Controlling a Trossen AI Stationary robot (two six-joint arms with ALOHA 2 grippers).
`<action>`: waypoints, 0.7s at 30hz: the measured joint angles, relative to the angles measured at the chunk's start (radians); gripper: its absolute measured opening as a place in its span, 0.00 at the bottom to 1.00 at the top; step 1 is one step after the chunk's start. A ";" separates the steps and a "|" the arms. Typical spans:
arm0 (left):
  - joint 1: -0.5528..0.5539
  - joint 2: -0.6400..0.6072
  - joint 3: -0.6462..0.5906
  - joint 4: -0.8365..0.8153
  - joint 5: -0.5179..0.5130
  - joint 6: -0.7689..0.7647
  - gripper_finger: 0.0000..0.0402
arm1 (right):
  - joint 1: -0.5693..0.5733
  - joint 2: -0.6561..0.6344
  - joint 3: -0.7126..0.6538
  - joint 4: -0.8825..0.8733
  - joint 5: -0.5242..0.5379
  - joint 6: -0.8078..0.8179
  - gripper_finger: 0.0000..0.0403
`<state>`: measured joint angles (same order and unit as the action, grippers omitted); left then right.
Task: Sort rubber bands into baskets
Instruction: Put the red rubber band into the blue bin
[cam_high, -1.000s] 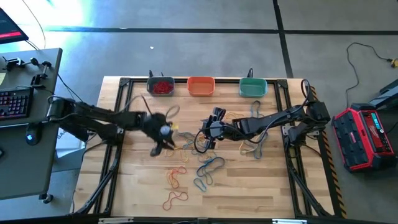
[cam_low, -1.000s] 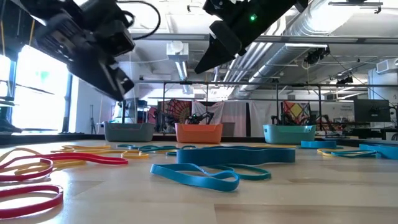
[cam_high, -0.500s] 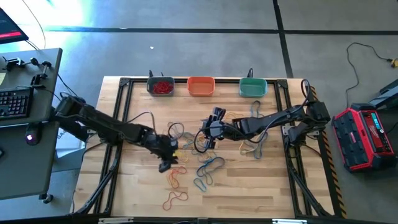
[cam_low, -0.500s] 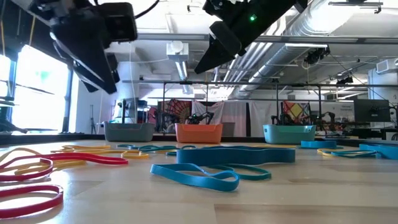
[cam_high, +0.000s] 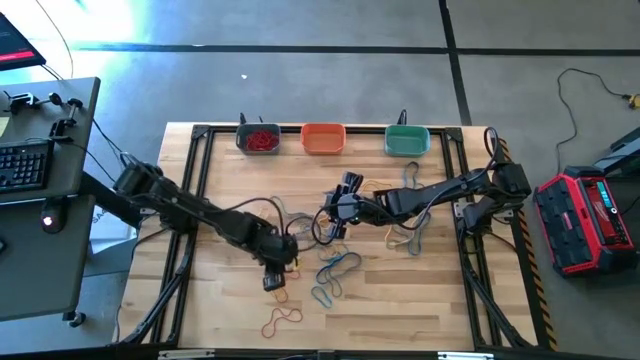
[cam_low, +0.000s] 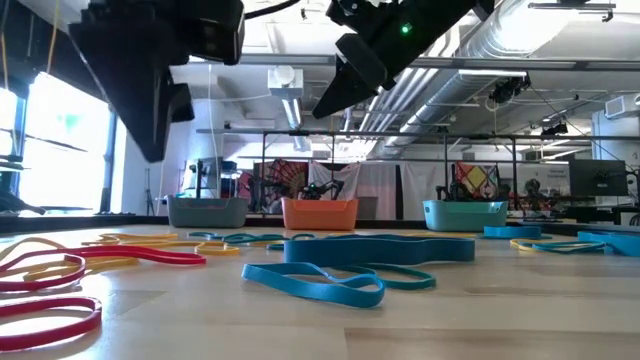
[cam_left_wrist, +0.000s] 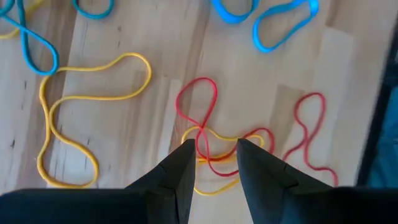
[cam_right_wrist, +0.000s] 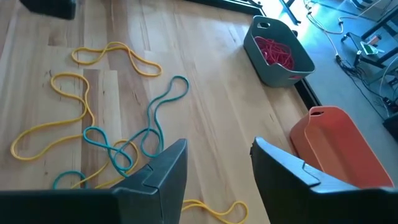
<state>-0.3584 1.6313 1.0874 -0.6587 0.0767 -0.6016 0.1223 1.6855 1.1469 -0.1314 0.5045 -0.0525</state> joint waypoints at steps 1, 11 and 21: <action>-0.004 0.010 0.002 0.000 -0.013 -0.005 0.28 | 0.000 0.000 0.000 0.000 0.000 0.002 0.42; 0.012 0.081 0.003 0.041 -0.007 0.031 0.28 | 0.002 0.000 0.000 0.001 -0.001 0.030 0.42; 0.046 0.151 -0.021 0.160 0.096 0.065 0.28 | 0.003 0.000 0.000 0.000 -0.002 0.027 0.42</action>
<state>-0.3122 1.7822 1.0667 -0.4984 0.1732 -0.5369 0.1249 1.6855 1.1469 -0.1310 0.5030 -0.0256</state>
